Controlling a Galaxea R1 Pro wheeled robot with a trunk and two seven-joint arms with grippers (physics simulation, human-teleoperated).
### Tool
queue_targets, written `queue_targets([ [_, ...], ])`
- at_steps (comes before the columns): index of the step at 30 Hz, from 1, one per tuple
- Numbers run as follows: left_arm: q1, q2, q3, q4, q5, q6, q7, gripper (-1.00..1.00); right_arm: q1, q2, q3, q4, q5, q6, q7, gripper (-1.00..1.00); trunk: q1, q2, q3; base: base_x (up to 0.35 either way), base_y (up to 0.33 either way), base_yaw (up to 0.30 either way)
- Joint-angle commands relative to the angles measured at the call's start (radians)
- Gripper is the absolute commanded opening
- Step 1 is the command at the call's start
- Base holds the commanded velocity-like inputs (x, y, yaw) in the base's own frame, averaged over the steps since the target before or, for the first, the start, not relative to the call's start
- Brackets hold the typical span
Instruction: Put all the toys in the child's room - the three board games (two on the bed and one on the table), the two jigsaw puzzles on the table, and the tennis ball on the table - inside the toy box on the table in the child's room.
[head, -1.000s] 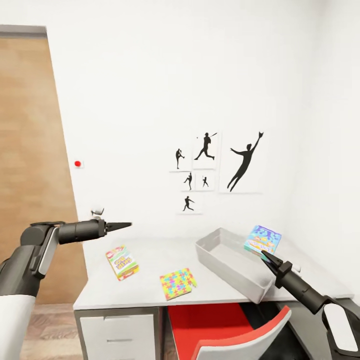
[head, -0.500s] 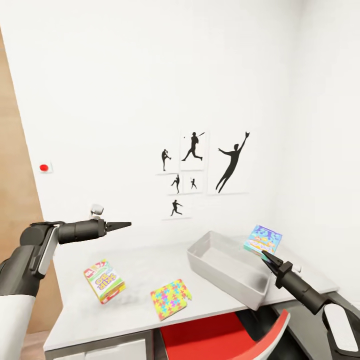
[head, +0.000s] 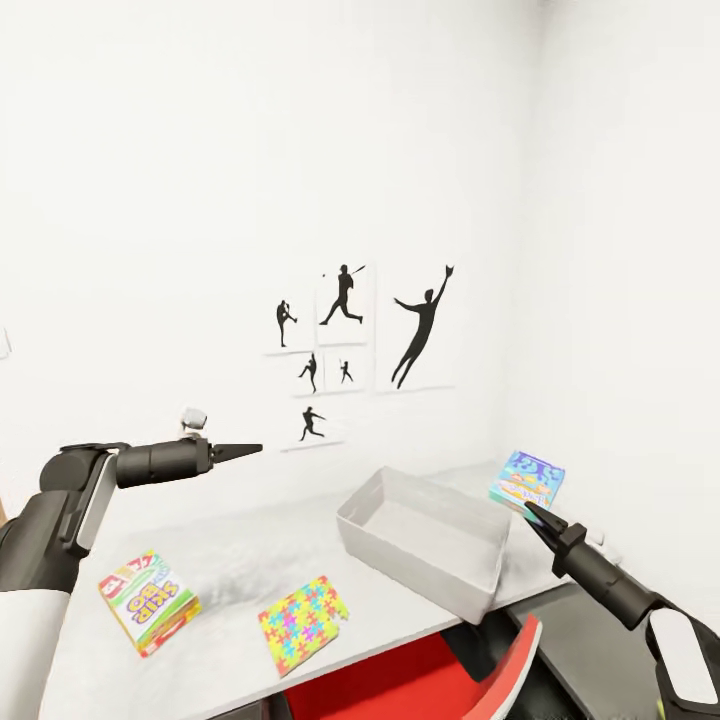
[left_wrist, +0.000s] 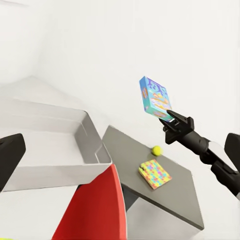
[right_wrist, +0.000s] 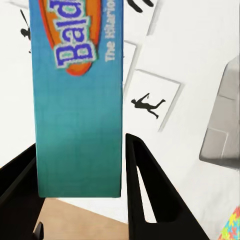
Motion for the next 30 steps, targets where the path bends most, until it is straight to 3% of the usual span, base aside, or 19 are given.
queue_targets([
  [1, 0.0, 0.0, 0.0, 0.0, 0.002, 0.008, -0.001, 1.0, -0.001, 0.0, -0.002, 0.004, -0.002, 0.006, 0.004, -1.0, 0.0, -0.001, 0.0, 0.02, 0.0, -0.278],
  [14, 0.0, 0.0, 0.0, 0.0, 0.002, 0.008, -0.002, 1.0, -0.001, 0.0, -0.002, 0.011, -0.002, 0.006, 0.004, -1.0, 0.0, -0.001, 0.005, 0.102, 0.064, -0.267],
  [30, 0.0, 0.0, 0.0, 0.0, 0.002, 0.008, -0.001, 1.0, -0.001, 0.0, -0.002, 0.011, -0.002, 0.007, 0.002, -1.0, 0.0, -0.001, 0.005, 0.151, 0.054, -0.026],
])
